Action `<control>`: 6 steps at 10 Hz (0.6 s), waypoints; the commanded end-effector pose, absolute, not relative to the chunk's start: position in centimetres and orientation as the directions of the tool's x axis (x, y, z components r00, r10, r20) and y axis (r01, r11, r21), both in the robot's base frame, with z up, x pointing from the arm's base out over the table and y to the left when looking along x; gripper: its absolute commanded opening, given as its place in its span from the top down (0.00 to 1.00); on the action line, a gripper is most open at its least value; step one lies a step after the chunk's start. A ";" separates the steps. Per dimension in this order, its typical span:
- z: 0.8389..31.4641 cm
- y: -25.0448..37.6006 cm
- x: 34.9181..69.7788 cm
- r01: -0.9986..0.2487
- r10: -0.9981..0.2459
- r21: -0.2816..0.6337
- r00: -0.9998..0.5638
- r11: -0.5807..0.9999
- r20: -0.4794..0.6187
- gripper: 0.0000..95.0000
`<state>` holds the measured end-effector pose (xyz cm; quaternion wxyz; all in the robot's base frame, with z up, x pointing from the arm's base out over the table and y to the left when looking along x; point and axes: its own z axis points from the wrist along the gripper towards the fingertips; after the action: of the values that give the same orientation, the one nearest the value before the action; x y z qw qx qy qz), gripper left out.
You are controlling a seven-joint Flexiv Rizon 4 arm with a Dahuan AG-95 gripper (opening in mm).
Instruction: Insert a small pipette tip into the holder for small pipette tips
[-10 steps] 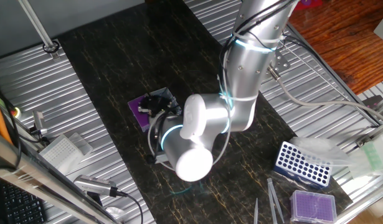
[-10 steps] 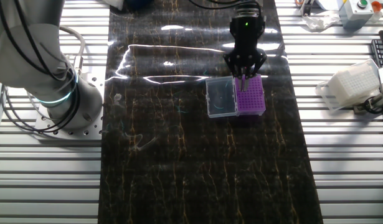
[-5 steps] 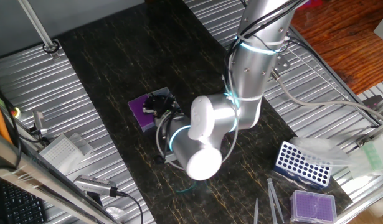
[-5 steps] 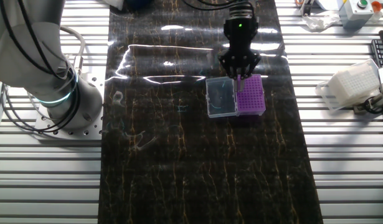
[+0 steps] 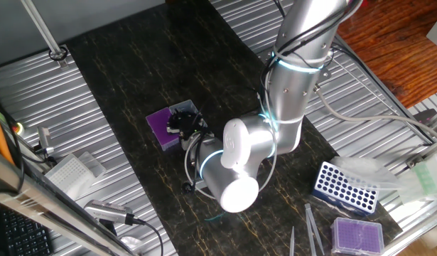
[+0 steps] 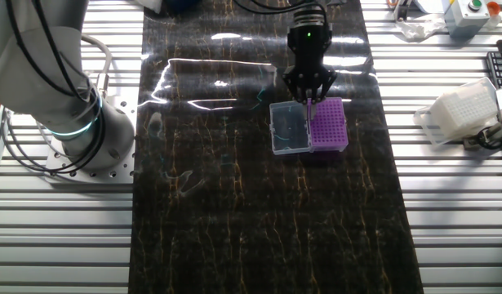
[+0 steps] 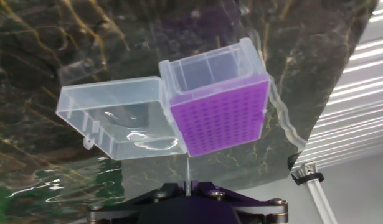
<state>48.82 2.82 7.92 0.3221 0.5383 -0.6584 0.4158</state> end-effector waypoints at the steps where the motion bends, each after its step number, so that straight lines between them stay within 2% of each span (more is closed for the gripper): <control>1: 8.0 2.7 48.9 -0.979 -0.437 -0.198 -0.203 0.057 0.876 1.00; 6: 8.0 2.7 50.2 -0.981 -0.429 -0.190 -0.182 0.025 0.885 1.00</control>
<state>50.28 2.80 7.92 0.3239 0.5525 -0.6373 0.4285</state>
